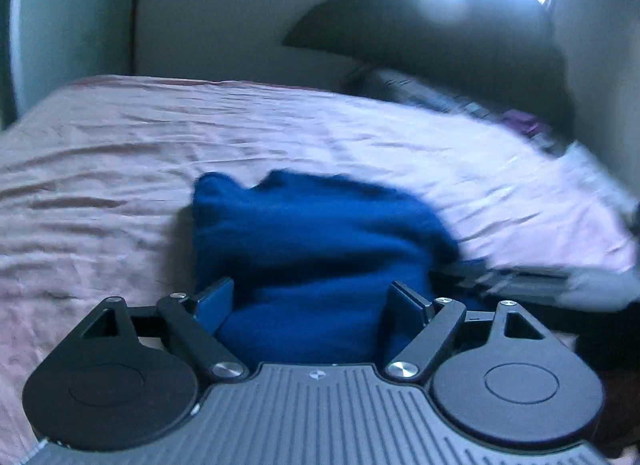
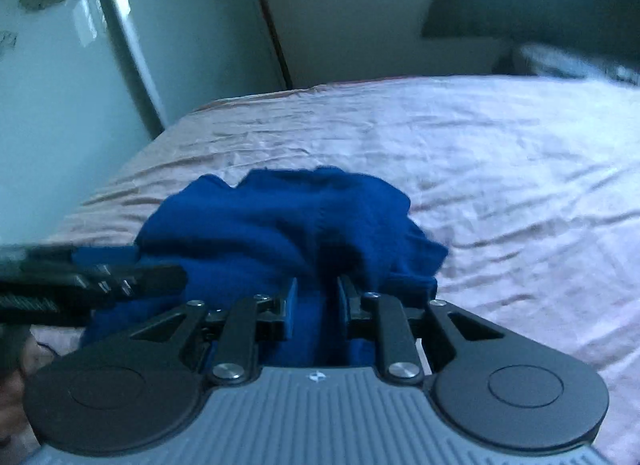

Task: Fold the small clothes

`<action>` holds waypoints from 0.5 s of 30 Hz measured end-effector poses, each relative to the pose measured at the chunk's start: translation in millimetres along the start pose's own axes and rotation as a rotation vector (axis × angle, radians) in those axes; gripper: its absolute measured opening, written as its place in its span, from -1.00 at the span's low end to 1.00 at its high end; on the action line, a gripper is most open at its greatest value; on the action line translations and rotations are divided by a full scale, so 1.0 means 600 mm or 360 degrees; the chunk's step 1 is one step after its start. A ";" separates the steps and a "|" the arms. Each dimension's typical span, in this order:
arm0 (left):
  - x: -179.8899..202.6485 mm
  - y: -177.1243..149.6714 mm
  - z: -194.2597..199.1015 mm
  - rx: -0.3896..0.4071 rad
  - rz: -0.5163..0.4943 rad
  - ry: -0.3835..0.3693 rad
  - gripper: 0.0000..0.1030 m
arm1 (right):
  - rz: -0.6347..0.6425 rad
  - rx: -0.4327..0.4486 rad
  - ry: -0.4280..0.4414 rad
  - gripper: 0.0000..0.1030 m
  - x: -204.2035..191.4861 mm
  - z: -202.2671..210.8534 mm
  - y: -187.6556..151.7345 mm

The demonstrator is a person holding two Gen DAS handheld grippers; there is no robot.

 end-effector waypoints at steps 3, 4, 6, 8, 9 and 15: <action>-0.004 -0.007 0.021 0.0057 -0.0038 0.0050 0.63 | -0.0166 0.0049 0.0043 -0.60 0.008 0.021 0.003; -0.007 -0.008 0.034 0.0079 -0.0025 0.0026 0.65 | -0.0148 0.0078 0.0032 -0.60 0.001 0.036 0.005; -0.010 -0.013 0.051 0.0098 0.0000 0.0019 0.72 | -0.0065 0.0111 0.0017 -0.55 -0.017 0.062 -0.001; -0.010 -0.025 0.053 0.0073 0.0022 0.0047 0.83 | -0.0010 0.0094 0.0038 -0.40 -0.035 0.074 -0.018; -0.009 -0.033 0.048 0.0049 0.0018 0.0062 0.83 | 0.0012 0.0070 0.0042 -0.24 -0.038 0.069 -0.025; -0.014 -0.072 0.046 -0.0007 0.0088 0.0133 0.89 | 0.0187 0.0002 -0.0177 0.09 -0.041 0.055 -0.057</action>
Point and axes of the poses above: each gripper's, at about its wrist camera, not at the fingertips, and z roughly against the way its jaws point, x to its right, y to its top, the point moved 8 cm from there along -z, roughly the way its jaws point, and after that the axes turned 8 degrees about y, right-handed, at the moved point
